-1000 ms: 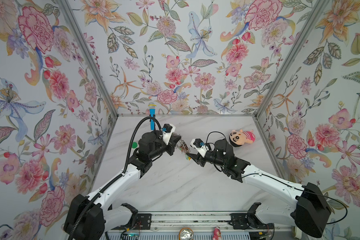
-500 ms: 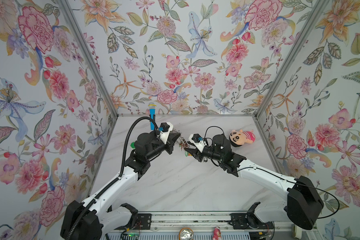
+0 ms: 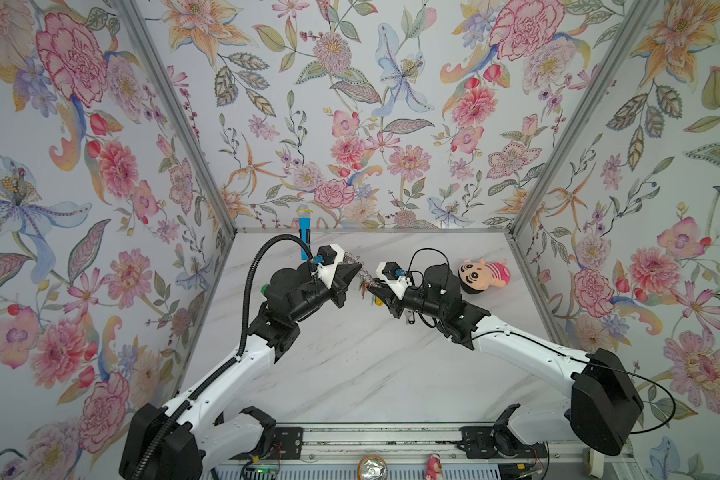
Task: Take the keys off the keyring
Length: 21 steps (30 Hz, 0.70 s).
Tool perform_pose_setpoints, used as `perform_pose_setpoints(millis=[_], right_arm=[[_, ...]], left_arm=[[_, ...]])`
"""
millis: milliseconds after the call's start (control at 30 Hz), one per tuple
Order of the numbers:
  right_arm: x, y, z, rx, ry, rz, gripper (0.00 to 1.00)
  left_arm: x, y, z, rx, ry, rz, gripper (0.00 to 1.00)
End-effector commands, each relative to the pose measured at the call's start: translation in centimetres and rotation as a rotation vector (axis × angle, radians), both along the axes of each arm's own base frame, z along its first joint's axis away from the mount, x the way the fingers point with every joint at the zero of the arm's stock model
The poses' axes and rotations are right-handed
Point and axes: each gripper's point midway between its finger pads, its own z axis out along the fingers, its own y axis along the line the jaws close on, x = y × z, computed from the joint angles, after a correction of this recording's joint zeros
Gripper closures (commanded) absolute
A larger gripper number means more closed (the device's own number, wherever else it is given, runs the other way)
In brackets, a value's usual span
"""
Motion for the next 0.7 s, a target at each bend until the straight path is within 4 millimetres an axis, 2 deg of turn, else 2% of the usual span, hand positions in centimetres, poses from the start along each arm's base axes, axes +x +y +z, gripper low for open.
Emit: perform_pose_setpoints(millis=[0, 167, 333, 600, 667], right_arm=[[1.2, -0.2, 1.6, 0.006, -0.053, -0.042, 0.83], [1.0, -0.1, 2.1, -0.035, -0.121, -0.046, 0.92], [1.3, -0.7, 3.2, -0.085, -0.221, -0.086, 0.98], [1.9, -2.2, 5.6, -0.212, -0.446, -0.162, 1.00], [2.0, -2.4, 6.3, -0.234, -0.489, -0.169, 1.00]], left_arm=[[-1.3, 0.3, 2.9, -0.053, -0.098, -0.031, 1.00], [-1.3, 0.3, 3.0, -0.054, -0.107, -0.034, 1.00], [-1.1, 0.3, 2.6, -0.038, -0.111, -0.025, 1.00], [-1.7, 0.6, 3.0, -0.017, -0.138, -0.027, 0.75], [-2.1, 0.8, 3.0, -0.010, -0.145, -0.028, 0.66]])
